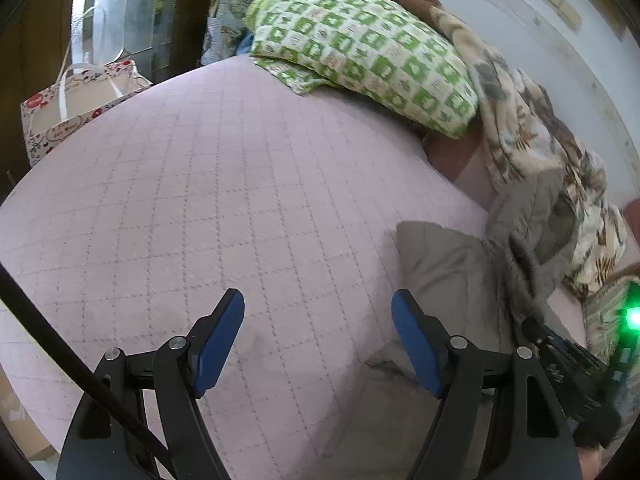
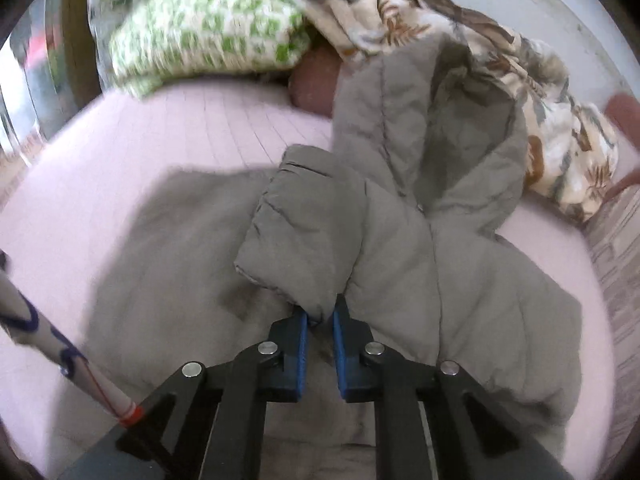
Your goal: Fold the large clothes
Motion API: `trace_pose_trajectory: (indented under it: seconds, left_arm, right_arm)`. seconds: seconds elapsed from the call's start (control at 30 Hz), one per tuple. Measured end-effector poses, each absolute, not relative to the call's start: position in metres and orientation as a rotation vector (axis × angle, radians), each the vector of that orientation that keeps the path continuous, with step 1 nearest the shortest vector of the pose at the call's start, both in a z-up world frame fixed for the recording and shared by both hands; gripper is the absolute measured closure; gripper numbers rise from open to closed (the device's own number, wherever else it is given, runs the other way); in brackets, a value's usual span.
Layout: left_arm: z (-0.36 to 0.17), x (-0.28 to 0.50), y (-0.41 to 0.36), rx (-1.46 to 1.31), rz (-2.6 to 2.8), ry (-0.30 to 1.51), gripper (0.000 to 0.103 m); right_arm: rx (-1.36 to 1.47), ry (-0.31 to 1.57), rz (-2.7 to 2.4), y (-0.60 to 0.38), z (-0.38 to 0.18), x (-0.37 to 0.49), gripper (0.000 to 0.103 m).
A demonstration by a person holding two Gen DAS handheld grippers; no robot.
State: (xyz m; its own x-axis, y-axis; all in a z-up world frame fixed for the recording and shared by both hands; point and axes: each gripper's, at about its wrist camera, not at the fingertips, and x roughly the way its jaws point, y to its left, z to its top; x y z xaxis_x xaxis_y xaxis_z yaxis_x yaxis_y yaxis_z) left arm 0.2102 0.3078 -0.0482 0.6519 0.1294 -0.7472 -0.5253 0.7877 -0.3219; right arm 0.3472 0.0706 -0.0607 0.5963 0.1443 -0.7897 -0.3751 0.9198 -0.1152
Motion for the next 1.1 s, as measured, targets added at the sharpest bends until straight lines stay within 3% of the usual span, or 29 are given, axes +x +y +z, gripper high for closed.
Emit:
trace_pose_trajectory:
  seconds: [0.13,0.27,0.33,0.43,0.57,0.73,0.77,0.83,1.1]
  left_arm:
    - [-0.048,0.208,0.317,-0.555,0.433,0.774,0.028]
    - [-0.051,0.208,0.32,-0.566,0.442,0.786,0.028]
    - [-0.051,0.209,0.319,-0.561,0.444,0.786,0.028]
    - [-0.049,0.214,0.314,-0.54,0.442,0.785,0.028]
    - [-0.052,0.222,0.306,-0.534,0.418,0.805,0.028]
    - [-0.055,0.23,0.292,-0.51,0.408,0.823,0.028]
    - [-0.055,0.232,0.289,-0.502,0.406,0.827,0.028]
    - [-0.056,0.233,0.284,-0.485,0.405,0.832,0.028]
    - [-0.057,0.246,0.267,-0.428,0.361,0.847,0.028]
  right_arm:
    - [-0.218,0.873,0.429,0.097,-0.041,0.333,0.091]
    - [-0.225,0.93,0.465,0.122,-0.064,0.336,0.089]
    - [-0.183,0.995,0.469,0.121,-0.085,0.345,0.081]
    - [-0.173,1.005,0.477,0.115,-0.089,0.342,0.076]
    - [-0.137,0.984,0.546,0.094,-0.064,0.319,0.051]
    - [-0.085,0.904,0.486,0.051,-0.029,0.315,0.051]
    - [-0.069,0.915,0.462,0.046,-0.03,0.323,0.057]
    - [-0.026,0.955,0.432,0.042,-0.039,0.339,0.063]
    - [0.042,1.09,0.398,0.043,-0.1,0.364,0.062]
